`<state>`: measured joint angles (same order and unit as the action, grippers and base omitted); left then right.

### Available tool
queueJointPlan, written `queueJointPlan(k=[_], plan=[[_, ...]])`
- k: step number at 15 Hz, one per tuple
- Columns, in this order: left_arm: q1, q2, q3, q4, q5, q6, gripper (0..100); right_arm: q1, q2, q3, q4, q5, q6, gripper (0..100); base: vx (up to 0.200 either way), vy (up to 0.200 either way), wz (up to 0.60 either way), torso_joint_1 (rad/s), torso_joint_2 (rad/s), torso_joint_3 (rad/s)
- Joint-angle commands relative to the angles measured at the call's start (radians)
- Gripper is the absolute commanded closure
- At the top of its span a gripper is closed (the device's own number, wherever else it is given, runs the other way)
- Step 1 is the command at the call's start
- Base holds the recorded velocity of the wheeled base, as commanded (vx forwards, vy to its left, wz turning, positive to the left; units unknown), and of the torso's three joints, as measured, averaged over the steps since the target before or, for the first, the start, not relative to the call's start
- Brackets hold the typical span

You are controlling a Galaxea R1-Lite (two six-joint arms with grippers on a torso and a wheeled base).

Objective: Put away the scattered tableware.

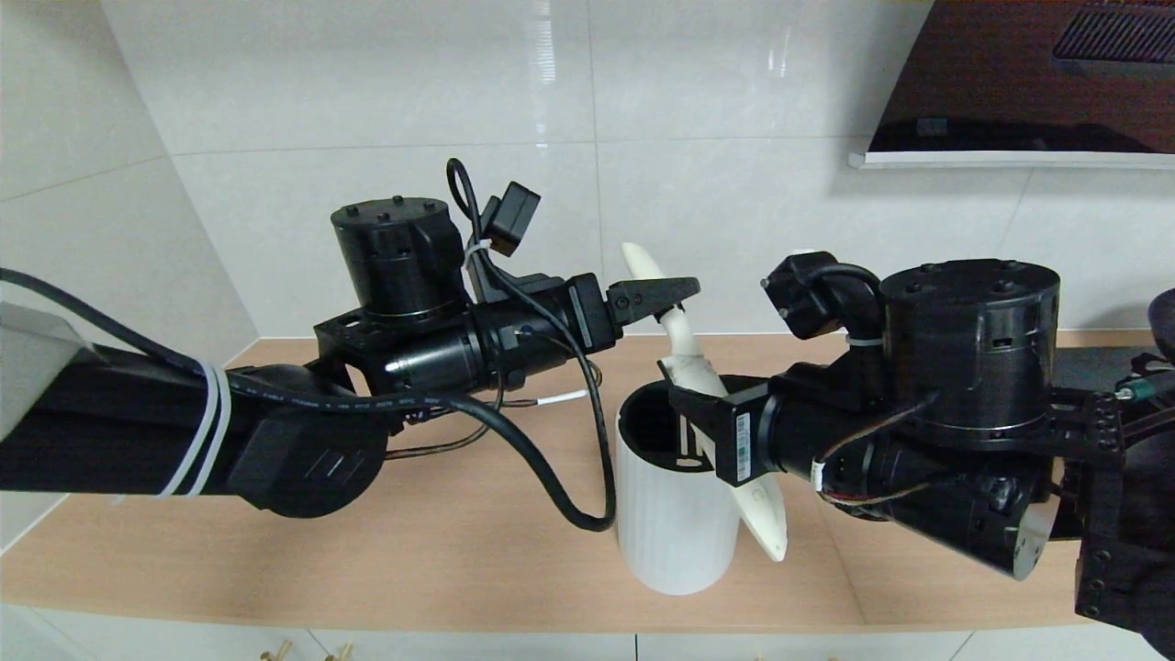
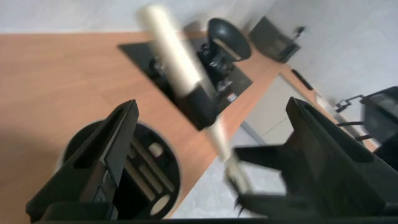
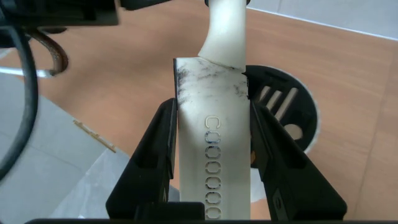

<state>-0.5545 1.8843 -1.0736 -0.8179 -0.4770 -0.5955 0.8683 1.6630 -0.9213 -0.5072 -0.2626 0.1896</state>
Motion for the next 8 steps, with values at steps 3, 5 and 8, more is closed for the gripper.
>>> queueJointPlan(k=[3,5,8], plan=[[-0.009,0.013,-0.002,-0.007,-0.003,-0.009,0,0.008,0.008,-0.002,-0.004,0.0,0.005,100,0.0,0.0,0.0,0.0,0.0,0.0],[-0.009,0.016,-0.003,-0.007,-0.003,-0.01,0,0.018,0.008,-0.001,-0.004,0.0,0.008,100,0.0,0.0,0.0,0.0,0.0,0.0],[-0.009,0.016,-0.003,-0.018,-0.003,-0.012,0,0.02,0.008,-0.001,-0.004,0.0,0.008,100,0.0,0.0,0.0,0.0,0.0,0.0]])
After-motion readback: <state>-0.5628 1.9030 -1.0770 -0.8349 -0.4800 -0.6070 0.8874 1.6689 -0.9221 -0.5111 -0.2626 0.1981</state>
